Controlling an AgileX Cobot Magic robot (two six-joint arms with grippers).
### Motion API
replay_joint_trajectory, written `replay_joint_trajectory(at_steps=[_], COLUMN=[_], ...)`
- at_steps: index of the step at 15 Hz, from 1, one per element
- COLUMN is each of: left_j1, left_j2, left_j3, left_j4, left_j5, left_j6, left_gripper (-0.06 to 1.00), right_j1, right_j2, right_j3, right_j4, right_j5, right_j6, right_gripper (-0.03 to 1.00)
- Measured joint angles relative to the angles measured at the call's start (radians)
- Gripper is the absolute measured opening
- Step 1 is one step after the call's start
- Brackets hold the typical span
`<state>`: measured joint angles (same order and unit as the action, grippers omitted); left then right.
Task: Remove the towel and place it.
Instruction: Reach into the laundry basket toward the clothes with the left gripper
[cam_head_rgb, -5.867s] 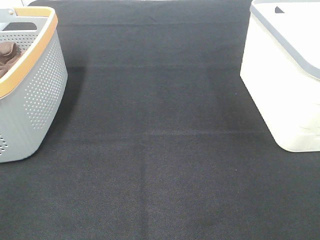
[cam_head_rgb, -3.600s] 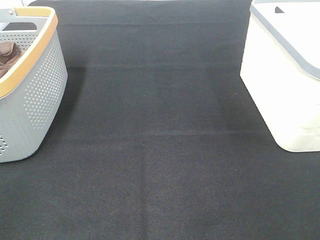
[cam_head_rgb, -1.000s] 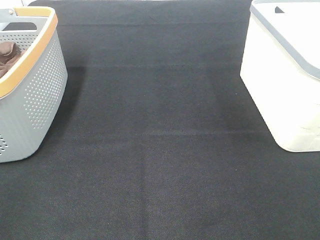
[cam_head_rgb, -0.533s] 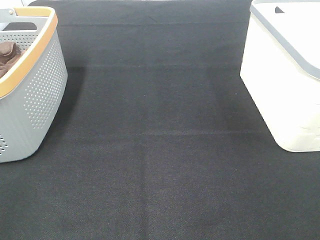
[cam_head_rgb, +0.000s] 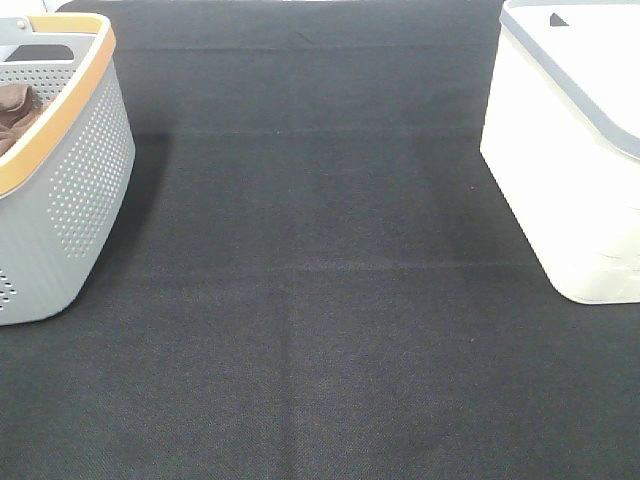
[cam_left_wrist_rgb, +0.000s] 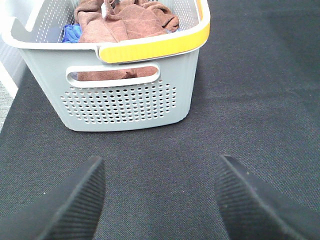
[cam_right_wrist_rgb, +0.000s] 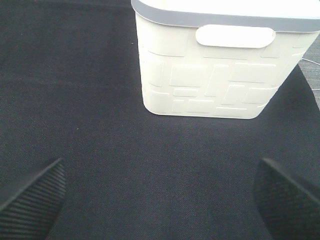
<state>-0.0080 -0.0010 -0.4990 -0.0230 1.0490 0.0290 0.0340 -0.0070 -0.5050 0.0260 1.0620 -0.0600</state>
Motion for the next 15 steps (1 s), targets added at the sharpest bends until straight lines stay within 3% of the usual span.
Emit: replay_joint_trajectory(at_steps=[2,3,4,8,10,12,15], left_j1=[0.000,0.000,0.000,0.000,0.000,0.000,0.000], left_j2=[0.068,0.115,0.115,0.376,0.607,0.815,1.102], left_j3=[-0.015,-0.027,-0.027,-0.038,-0.071,-0.188,-0.409], left_j4=[0.023,0.033,0.033,0.037,0.037,0.037,0.037], left_j5=[-0.039,-0.127,-0.127,-0.620,-0.889,-0.971,-0.928], left_j6=[-0.015,-0.029,-0.029,-0.121,-0.139,-0.139,-0.139], left_gripper=[0.60,0.59,0.59,0.58,0.58,0.58,0.58], right_j1=[0.000,0.000,0.000,0.000,0.000,0.000,0.000], right_j2=[0.000,0.000,0.000,0.000,0.000,0.000,0.000], right_j3=[0.000,0.000,0.000,0.000,0.000,0.000,0.000], right_j4=[0.000,0.000,0.000,0.000,0.000,0.000,0.000], right_j5=[0.000,0.000,0.000,0.000,0.000,0.000,0.000], right_j6=[0.000,0.000,0.000,0.000,0.000,0.000,0.000], right_gripper=[0.96,0.96,0.96,0.96,0.96,0.96,0.96])
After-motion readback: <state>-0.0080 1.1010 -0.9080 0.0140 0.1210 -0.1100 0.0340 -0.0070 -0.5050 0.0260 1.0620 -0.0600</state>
